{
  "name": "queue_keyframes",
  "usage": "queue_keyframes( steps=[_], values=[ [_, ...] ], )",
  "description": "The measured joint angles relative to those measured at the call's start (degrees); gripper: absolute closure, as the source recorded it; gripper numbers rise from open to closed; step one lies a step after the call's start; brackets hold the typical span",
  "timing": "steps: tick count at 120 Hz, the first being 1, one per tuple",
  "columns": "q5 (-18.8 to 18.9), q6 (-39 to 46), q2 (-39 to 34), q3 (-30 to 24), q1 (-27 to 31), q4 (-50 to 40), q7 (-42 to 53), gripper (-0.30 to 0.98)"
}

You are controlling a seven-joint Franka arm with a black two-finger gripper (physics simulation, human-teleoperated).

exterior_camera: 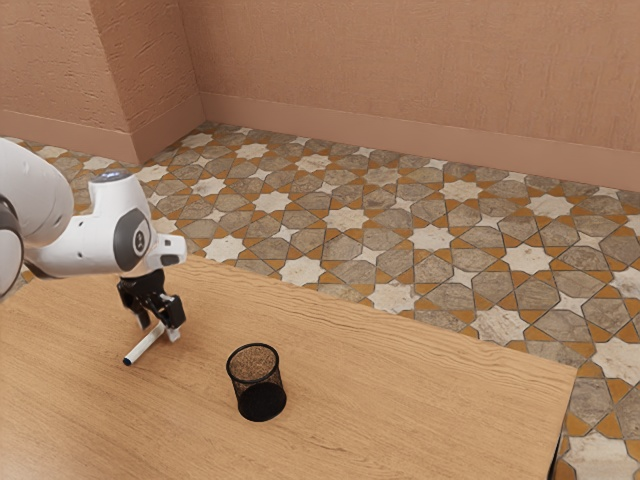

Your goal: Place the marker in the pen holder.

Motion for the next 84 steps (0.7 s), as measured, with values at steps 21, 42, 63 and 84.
queue_keyframes(
  steps=[21,42,63,84],
  values=[
    [0.0,0.2,-0.1,0.0,1.0,0.3,2.1,0.16],
    [0.0,0.3,0.0,-0.1,1.4,0.4,3.6,0.17],
    [-0.1,0.4,0.0,-1.1,1.4,0.5,4.6,0.19],
    [-0.2,0.4,0.0,-1.2,2.2,0.5,5.4,0.22]
  ],
)
